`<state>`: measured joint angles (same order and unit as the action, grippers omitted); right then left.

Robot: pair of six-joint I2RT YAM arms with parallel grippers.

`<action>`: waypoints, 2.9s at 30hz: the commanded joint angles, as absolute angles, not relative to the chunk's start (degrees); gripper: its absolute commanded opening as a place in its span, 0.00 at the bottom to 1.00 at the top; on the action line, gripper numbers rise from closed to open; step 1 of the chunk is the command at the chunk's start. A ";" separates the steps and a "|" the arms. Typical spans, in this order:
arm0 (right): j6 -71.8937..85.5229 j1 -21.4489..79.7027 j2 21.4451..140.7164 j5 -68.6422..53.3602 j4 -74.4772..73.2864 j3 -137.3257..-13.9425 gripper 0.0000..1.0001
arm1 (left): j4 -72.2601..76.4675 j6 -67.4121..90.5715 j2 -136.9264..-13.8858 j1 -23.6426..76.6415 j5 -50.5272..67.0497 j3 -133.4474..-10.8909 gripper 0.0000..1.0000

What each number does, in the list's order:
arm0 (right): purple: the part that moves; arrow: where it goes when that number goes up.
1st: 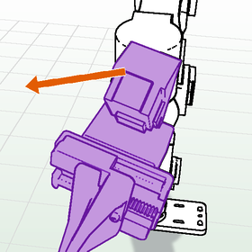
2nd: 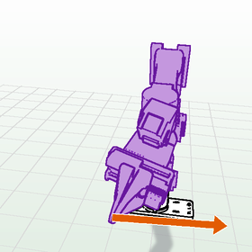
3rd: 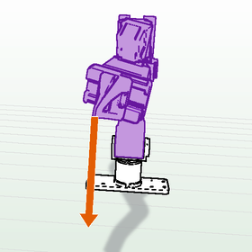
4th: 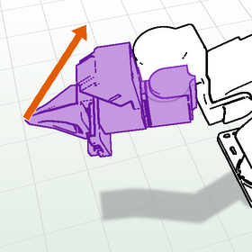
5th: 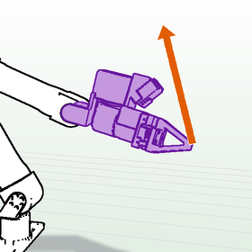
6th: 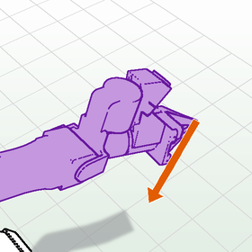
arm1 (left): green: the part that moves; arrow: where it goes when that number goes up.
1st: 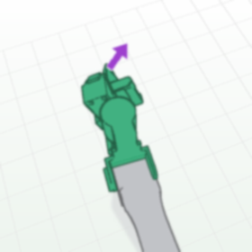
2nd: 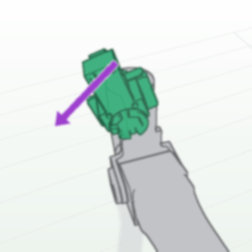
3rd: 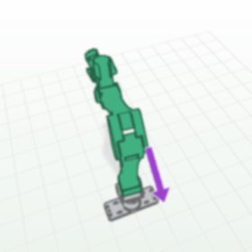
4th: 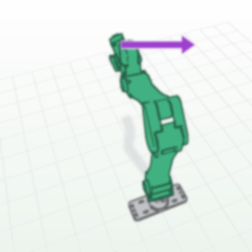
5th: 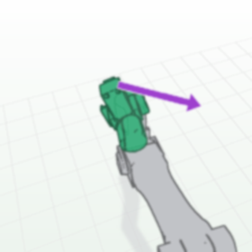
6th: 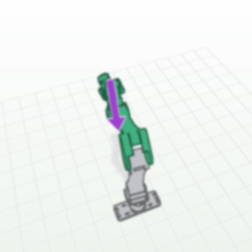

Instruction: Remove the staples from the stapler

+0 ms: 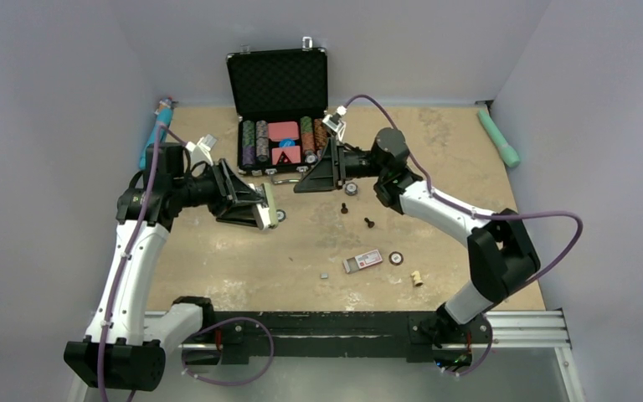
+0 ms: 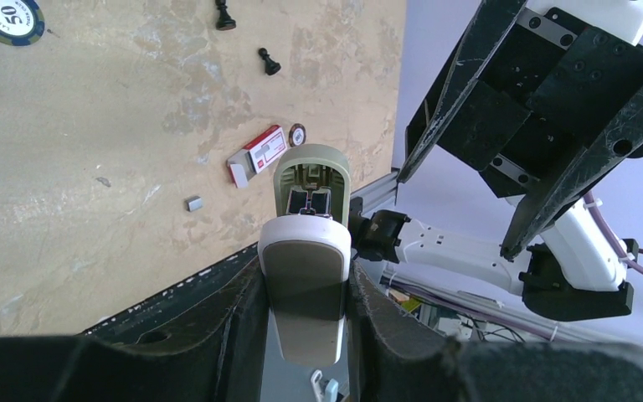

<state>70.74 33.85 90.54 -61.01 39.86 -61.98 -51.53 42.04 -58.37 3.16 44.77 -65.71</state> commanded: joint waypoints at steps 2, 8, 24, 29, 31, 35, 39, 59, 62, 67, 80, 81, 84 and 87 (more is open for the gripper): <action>71.34 35.49 93.14 -60.05 39.77 -66.88 0.68 | -47.51 43.89 -57.43 3.52 46.54 -64.96 0.00; 70.97 37.71 97.38 -57.51 37.03 -71.23 0.69 | -47.57 43.59 -57.14 3.58 47.36 -65.96 0.00; 54.89 40.35 105.80 -49.93 5.32 -87.54 0.48 | -50.28 40.63 -57.91 3.52 47.25 -67.54 0.00; 52.15 40.66 106.61 -49.12 1.07 -87.95 0.38 | -51.28 39.91 -58.45 3.52 46.44 -68.46 0.00; 51.57 40.78 106.45 -48.96 0.28 -87.73 0.38 | -51.29 39.86 -58.69 3.52 46.29 -68.56 0.00; 51.19 40.96 106.15 -49.49 0.09 -87.47 0.46 | -51.48 39.36 -59.21 3.52 46.02 -68.77 0.00; 52.32 41.07 105.18 -49.88 0.34 -87.69 0.52 | -52.94 38.11 -59.82 3.52 45.18 -69.32 0.00; 53.32 42.63 104.79 -47.92 -3.56 -88.95 0.50 | -55.57 36.24 -61.15 3.53 41.66 -72.06 0.00; 52.30 43.09 105.10 -47.64 -5.44 -89.10 0.47 | -55.68 36.17 -61.65 3.52 41.57 -72.82 0.00; 50.18 43.18 105.99 -46.56 -8.99 -90.41 0.28 | -55.77 36.22 -61.61 3.55 41.06 -73.72 0.00; 46.70 43.12 106.87 -40.57 -16.08 -84.42 0.00 | -55.65 37.00 -59.69 3.52 33.67 -73.71 0.00; 46.49 43.09 106.95 -40.37 -16.19 -83.84 0.00 | -55.52 37.14 -59.65 3.52 32.92 -74.04 0.00; 45.43 43.13 107.55 -39.18 -17.95 -83.51 0.00 | -56.05 37.06 -59.59 3.52 30.43 -75.58 0.00; 44.52 43.10 108.00 -37.92 -19.81 -83.60 0.00 | -56.15 36.54 -59.47 3.52 28.62 -76.81 0.00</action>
<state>52.47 44.16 106.61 -42.06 -7.07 -87.07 -62.57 35.81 -62.30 5.04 32.34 -70.00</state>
